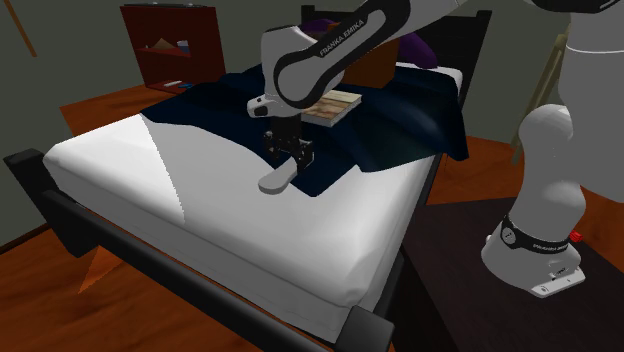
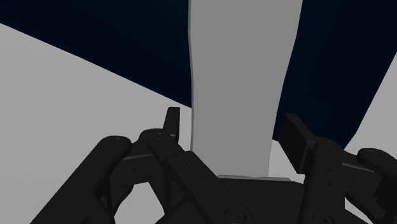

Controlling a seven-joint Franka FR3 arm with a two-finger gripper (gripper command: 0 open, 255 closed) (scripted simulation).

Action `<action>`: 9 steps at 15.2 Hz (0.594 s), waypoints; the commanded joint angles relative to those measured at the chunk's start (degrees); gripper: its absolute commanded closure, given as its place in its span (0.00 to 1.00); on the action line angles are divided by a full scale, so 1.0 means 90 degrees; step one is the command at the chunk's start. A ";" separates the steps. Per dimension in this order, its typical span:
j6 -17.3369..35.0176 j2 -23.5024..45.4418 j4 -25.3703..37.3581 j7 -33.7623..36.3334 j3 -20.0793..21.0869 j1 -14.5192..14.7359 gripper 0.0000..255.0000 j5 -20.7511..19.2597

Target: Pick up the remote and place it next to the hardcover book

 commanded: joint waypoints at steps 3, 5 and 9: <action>0.0001 -0.0002 0.0000 0.0000 0.0000 0.0000 1.00 0.0000; 0.0001 -0.0002 0.0000 -0.0001 -0.0001 0.0000 1.00 0.0000; -0.0215 -0.0142 0.0089 0.0056 -0.0030 0.0022 1.00 -0.0081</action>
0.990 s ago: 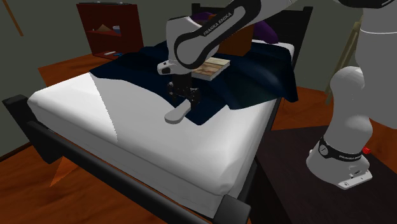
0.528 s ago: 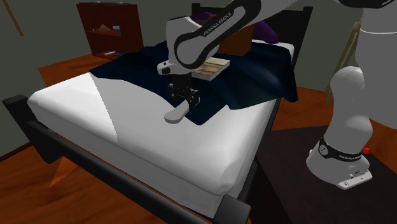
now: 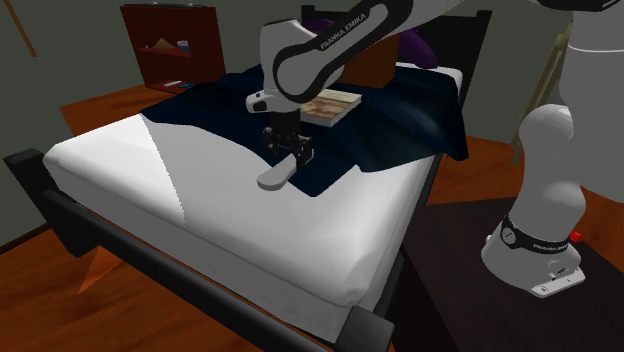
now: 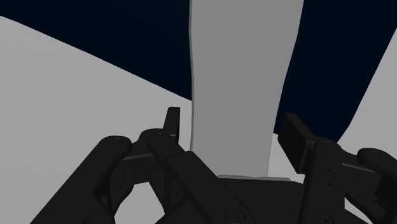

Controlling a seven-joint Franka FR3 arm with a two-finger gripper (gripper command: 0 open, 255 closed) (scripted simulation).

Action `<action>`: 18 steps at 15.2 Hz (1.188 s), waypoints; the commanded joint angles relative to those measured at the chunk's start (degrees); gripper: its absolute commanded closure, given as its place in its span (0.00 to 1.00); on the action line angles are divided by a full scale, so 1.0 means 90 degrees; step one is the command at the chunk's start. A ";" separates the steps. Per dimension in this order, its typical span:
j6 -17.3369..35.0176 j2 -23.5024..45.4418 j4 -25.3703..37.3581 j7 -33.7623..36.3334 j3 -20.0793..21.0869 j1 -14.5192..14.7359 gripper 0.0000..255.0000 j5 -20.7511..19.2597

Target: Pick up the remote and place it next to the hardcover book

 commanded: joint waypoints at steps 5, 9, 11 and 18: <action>-0.0422 -0.0277 0.0172 0.0098 -0.0052 0.0037 1.00 -0.0153; -0.0724 -0.0428 0.0337 0.0157 -0.0075 0.0056 1.00 -0.0238; -0.0877 -0.0496 0.0429 0.0184 -0.0084 0.0063 1.00 -0.0276; -0.1240 -0.0753 0.0555 0.0138 -0.0159 0.0020 1.00 -0.0397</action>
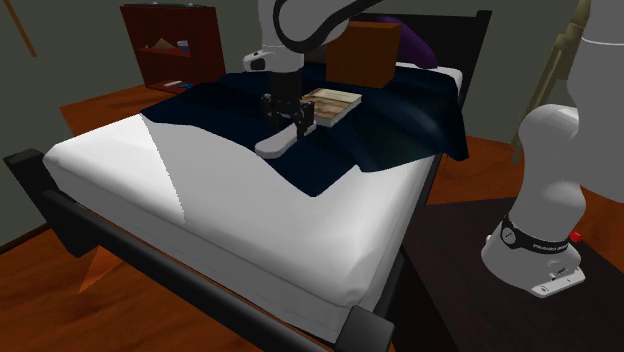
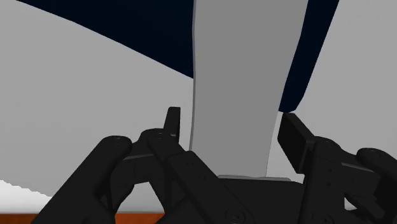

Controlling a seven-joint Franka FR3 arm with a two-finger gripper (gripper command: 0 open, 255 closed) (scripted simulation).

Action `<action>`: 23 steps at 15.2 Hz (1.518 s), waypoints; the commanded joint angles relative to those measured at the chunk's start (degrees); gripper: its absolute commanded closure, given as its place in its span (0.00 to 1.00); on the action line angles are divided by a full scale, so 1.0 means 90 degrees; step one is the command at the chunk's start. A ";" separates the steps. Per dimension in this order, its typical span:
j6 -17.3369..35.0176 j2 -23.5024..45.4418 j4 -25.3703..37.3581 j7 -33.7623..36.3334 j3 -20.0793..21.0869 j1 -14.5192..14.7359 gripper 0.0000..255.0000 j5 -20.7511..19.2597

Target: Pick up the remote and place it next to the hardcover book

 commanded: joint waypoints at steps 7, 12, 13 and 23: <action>0.0142 -0.0693 -0.0795 -0.0839 -0.0456 -0.0475 1.00 -0.0295; 0.0191 -0.0953 -0.1083 -0.1479 -0.0798 -0.0833 1.00 -0.0437; 0.0196 -0.0986 -0.1119 -0.1615 -0.0869 -0.0907 1.00 -0.0459; 0.0169 -0.0940 -0.1074 -0.3154 -0.1625 -0.1686 1.00 -0.0449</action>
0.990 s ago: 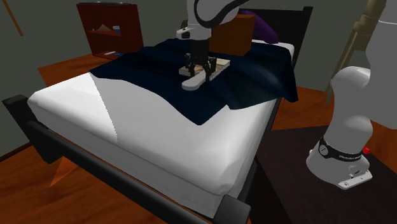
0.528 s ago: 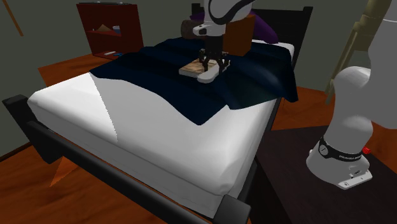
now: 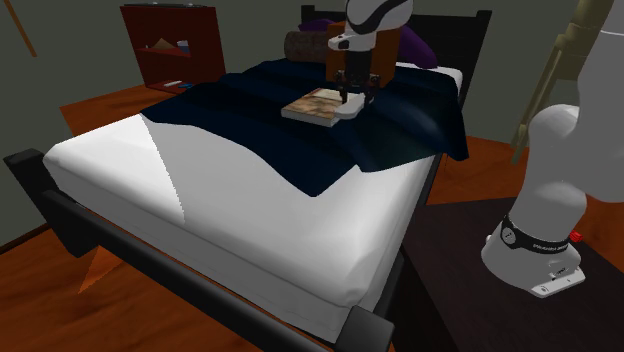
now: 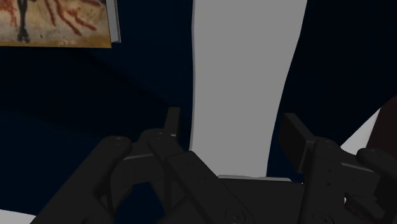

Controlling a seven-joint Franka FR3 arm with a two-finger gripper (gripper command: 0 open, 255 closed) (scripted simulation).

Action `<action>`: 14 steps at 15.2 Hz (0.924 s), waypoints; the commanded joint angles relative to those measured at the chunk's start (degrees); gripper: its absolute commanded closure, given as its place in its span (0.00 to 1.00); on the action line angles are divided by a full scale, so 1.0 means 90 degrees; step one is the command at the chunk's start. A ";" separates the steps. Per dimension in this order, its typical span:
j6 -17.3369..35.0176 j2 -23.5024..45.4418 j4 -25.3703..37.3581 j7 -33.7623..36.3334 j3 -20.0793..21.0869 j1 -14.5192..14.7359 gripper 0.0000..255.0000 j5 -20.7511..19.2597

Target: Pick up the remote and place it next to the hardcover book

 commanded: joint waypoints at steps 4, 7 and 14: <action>-0.0070 0.0246 0.0247 -0.0881 -0.0371 -0.0428 1.00 0.0168; -0.0135 0.0513 0.0494 -0.1450 -0.0569 -0.0724 1.00 0.0367; -0.0411 0.1404 0.1350 -0.2825 -0.0860 -0.1626 1.00 0.1041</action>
